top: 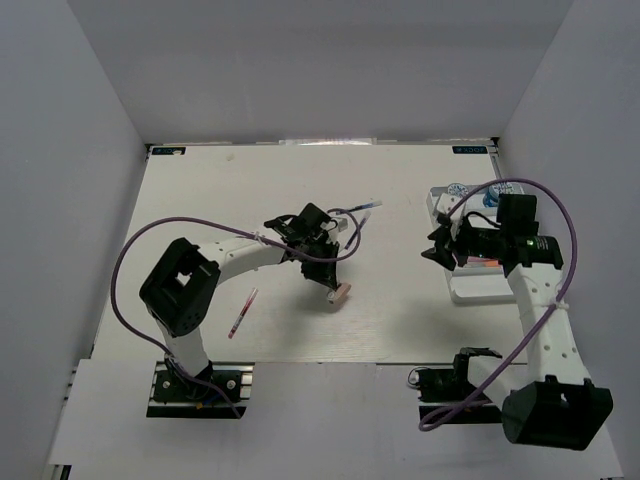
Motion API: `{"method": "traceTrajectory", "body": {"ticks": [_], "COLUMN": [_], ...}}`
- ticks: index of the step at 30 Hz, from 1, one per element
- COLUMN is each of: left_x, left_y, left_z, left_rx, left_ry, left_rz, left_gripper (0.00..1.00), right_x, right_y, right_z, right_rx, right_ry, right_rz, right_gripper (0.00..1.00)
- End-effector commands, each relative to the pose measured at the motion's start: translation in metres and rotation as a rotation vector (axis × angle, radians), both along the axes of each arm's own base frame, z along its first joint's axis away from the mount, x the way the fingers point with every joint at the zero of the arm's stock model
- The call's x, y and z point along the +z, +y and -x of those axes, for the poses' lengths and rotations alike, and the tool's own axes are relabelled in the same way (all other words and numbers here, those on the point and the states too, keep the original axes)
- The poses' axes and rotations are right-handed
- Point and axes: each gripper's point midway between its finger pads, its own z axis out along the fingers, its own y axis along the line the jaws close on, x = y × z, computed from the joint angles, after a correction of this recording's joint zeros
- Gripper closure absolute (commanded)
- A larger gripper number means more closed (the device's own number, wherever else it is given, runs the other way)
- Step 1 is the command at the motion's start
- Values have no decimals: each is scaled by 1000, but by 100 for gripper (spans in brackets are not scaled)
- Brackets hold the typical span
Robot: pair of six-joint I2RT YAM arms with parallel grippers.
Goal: Sort the stationery into containers
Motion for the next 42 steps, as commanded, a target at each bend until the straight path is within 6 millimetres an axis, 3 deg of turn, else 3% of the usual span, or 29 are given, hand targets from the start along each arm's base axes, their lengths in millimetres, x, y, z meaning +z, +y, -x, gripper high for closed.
{"method": "traceTrajectory", "body": {"ticks": [1, 3, 4, 9, 10, 14, 20, 27, 34, 42], "left_x": [68, 77, 83, 97, 99, 100, 97, 98, 97, 95], "left_y": [-29, -37, -41, -50, -51, -53, -53, -53, -52, -51], "left_z": [13, 24, 35, 50, 53, 64, 75, 77, 79, 80], "left_rx": [-149, -203, -239, -299, -304, -320, -318, -318, -316, -313], "left_ry": [15, 51, 98, 183, 202, 284, 375, 441, 458, 458], "left_rz": [263, 334, 383, 492, 506, 555, 597, 629, 639, 636], "left_gripper": [100, 100, 100, 100, 100, 100, 100, 100, 100, 100], "right_x": [11, 13, 14, 21, 21, -4, -20, -29, -41, -51], "right_y": [14, 17, 30, 58, 73, 98, 123, 141, 142, 141], "right_z": [15, 15, 21, 29, 40, 74, 98, 108, 114, 122], "right_rx": [178, 217, 285, 462, 538, 780, 987, 1064, 1089, 1112], "right_ry": [-204, -260, -287, -446, -480, -540, -717, -705, -669, -632], "right_rz": [57, 86, 88, 120, 115, 172, 234, 270, 327, 350], "right_gripper": [48, 47, 46, 43, 40, 32, 32, 34, 36, 53]}}
